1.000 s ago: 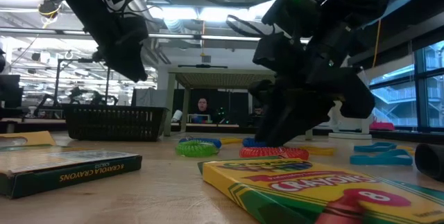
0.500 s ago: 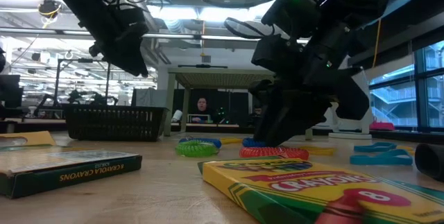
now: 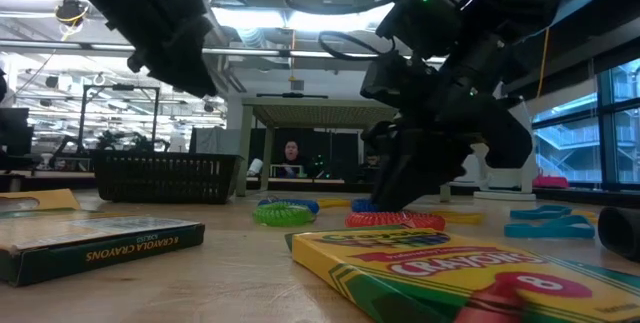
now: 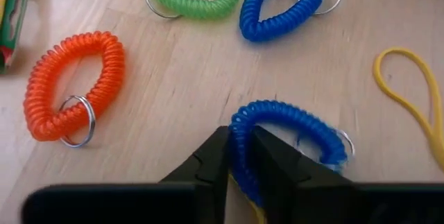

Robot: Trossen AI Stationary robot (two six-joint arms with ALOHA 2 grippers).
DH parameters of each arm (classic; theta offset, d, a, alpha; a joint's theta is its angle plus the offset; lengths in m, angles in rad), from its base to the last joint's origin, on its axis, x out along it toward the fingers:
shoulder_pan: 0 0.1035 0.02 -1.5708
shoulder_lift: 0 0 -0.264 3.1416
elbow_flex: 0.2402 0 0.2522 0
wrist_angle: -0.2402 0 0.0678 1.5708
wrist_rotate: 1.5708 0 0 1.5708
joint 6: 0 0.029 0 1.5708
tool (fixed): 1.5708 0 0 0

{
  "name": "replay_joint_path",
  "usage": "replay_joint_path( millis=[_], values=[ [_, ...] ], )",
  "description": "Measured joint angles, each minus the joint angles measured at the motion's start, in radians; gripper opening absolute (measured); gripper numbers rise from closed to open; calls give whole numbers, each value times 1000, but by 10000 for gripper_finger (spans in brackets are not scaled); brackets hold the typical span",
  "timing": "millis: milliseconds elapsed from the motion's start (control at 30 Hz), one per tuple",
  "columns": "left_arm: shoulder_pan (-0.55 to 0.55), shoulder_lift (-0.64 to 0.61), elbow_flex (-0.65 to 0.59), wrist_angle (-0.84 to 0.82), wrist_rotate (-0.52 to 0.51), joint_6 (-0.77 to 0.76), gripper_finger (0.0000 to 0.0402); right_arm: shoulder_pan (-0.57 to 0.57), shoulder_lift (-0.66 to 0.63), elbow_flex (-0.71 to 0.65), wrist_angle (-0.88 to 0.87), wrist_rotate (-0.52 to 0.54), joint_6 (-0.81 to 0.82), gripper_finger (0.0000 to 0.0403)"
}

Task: Pick & Place Office Desk Supplies
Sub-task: Put the right blue spring keychain into the middle black bin

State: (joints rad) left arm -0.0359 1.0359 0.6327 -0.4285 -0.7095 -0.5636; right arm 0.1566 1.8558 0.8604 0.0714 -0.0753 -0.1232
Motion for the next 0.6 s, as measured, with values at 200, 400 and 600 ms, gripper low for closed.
replay_joint_path(
  millis=[200, 400, 600],
  values=[
    [-31, 0, 0, 71, -6, 63, 155, 0, -5, 0, 1, 12, -16, 10],
    [-115, 0, 0, 253, 29, 322, 155, -1, -48, -4, -25, 23, -15, 13],
    [-211, 32, -7, 375, 54, 478, 155, -1, -115, -3, -16, 21, 24, 15]
  ],
)
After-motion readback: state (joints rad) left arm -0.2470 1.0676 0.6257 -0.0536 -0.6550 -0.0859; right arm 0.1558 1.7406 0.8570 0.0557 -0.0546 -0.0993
